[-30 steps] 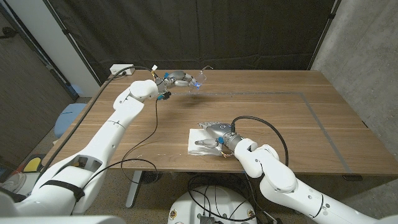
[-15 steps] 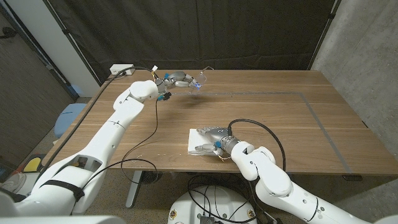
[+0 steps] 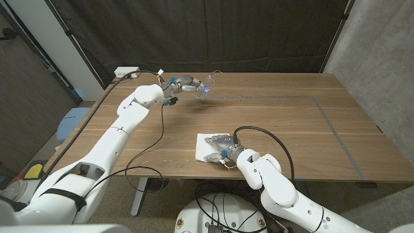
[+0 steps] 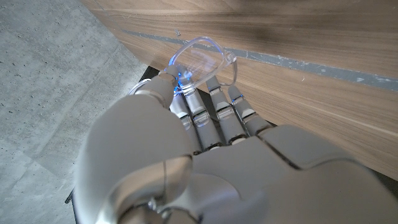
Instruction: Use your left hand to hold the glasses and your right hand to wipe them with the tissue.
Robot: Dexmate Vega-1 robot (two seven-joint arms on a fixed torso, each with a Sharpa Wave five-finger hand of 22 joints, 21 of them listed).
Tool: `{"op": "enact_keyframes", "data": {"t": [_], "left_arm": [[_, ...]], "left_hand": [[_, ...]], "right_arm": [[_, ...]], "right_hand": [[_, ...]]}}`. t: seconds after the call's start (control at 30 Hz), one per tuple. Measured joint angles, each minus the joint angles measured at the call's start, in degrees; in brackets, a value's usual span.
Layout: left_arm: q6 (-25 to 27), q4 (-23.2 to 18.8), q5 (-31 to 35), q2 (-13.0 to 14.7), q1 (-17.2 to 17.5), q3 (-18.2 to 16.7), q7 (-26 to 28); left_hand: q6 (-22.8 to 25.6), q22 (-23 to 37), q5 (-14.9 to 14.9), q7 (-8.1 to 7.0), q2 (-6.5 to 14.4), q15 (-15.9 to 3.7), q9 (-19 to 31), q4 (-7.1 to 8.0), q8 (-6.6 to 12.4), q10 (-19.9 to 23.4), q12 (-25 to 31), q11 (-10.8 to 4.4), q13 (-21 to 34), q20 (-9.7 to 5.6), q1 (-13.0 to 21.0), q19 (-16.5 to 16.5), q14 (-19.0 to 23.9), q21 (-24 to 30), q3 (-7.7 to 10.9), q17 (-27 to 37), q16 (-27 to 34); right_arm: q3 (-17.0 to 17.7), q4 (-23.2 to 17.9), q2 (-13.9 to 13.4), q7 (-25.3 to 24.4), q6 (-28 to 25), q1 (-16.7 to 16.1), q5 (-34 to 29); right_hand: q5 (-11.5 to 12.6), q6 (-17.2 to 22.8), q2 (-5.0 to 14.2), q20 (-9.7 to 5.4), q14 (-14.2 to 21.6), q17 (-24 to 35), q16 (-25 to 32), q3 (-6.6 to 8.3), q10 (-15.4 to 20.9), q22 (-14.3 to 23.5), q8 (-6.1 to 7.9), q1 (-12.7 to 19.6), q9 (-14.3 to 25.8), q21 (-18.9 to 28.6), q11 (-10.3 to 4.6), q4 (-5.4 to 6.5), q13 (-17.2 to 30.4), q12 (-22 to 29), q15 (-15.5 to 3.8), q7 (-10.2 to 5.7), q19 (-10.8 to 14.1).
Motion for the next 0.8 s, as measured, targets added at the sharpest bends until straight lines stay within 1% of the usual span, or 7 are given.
{"op": "enact_keyframes", "data": {"t": [0.13,0.23,0.4,0.57,0.67,0.77,0.8], "left_arm": [[-0.01,-0.27,-0.26,0.24,0.3,-0.17,0.0],[-0.06,-0.35,-0.43,0.32,0.37,-0.25,0.0],[-0.19,-0.35,-0.66,0.32,0.37,-0.25,0.02],[-0.35,-0.26,-0.87,0.52,0.41,-0.34,0.03],[-0.42,-0.06,-0.92,0.53,0.25,-0.33,0.03],[-0.45,0.34,-0.95,0.45,-0.07,-0.15,0.03],[-0.48,0.42,-0.95,0.43,-0.13,-0.1,0.04]], "left_hand": [[0.0,0.0,0.0,0.0,0.0,0.0,0.0,0.0,-0.01,-0.08,0.0,0.07,-0.02,0.0,0.0,0.0,0.0,0.0,0.0,0.0,0.0],[0.0,0.0,0.0,0.0,0.01,0.0,0.0,0.0,0.01,-0.09,0.0,0.07,-0.2,0.0,-0.01,0.0,0.0,0.24,0.0,0.0,0.0],[0.0,0.0,-0.38,0.0,0.0,0.0,-0.01,0.0,0.23,-0.1,0.36,0.06,-0.28,0.0,-0.02,0.0,0.0,0.44,0.0,0.27,0.0],[0.0,0.0,-0.38,0.0,-0.14,0.0,-0.01,-0.16,0.23,-0.18,0.41,-0.01,-0.31,0.0,-0.17,0.0,0.0,0.44,0.16,0.27,0.0],[0.0,0.0,-0.38,0.0,-0.14,0.0,-0.02,-0.16,0.23,-0.19,0.43,-0.01,-0.31,0.0,-0.18,0.0,0.0,0.44,0.16,0.27,0.0],[0.0,0.0,-0.38,0.0,-0.14,0.0,-0.03,-0.15,0.23,-0.19,0.43,-0.01,-0.3,0.0,-0.18,0.0,0.0,0.44,0.17,0.27,-0.35],[0.0,0.0,-0.38,0.0,-0.14,0.0,-0.03,-0.15,0.23,-0.19,0.44,0.0,-0.31,0.0,-0.19,0.0,0.0,0.44,0.17,0.27,-0.35]], "right_arm": [[-0.21,0.9,0.82,1.56,0.1,0.44,-1.3],[-0.27,1.48,1.25,1.93,0.14,0.59,-1.72],[-0.26,2.1,1.61,1.93,0.14,0.58,-1.72],[-0.08,2.81,1.74,1.03,0.99,0.2,-3.42],[0.24,3.09,1.75,0.04,1.2,-0.2,-3.5],[0.48,3.26,1.71,-2.82,1.64,-0.6,-3.52],[0.61,3.42,1.66,-3.48,1.72,-0.88,-3.52]], "right_hand": [[0.0,-0.4,-0.06,-0.21,-0.22,-0.15,-0.01,0.0,-0.41,0.22,0.0,0.65,-0.01,-0.01,-0.05,0.0,-0.04,-0.04,0.15,0.41,-0.2],[0.19,0.58,0.01,-0.86,2.55,-0.03,1.0,0.29,1.56,0.53,0.69,2.19,-0.02,0.49,-0.54,-0.29,-0.08,0.94,-1.15,0.41,0.51],[0.62,6.5,0.07,-2.12,12.43,0.66,3.75,0.56,10.68,0.41,2.71,5.86,-0.13,3.23,-2.17,-0.56,-0.08,4.19,-4.63,0.65,6.52],[1.3,13.53,-0.54,-3.34,21.61,1.68,6.41,0.83,20.95,0.42,4.69,9.44,-0.13,5.55,-2.8,-0.82,0.04,7.05,-5.11,0.57,11.85],[1.73,20.58,-0.39,-4.42,27.9,2.77,9.33,1.14,28.19,0.42,6.6,12.36,-0.36,7.2,-2.88,-0.79,0.04,9.43,-5.29,0.76,15.4],[1.72,32.44,0.41,-5.55,36.76,6.0,15.24,1.16,37.83,0.68,9.39,16.76,-0.4,9.61,-2.9,-0.7,0.04,13.41,-5.8,0.63,19.33],[1.73,35.78,0.36,-5.72,39.01,7.4,17.21,0.68,40.14,0.82,10.04,18.54,-0.4,10.28,-3.06,-0.88,0.04,14.54,-6.07,0.5,19.94]]}}
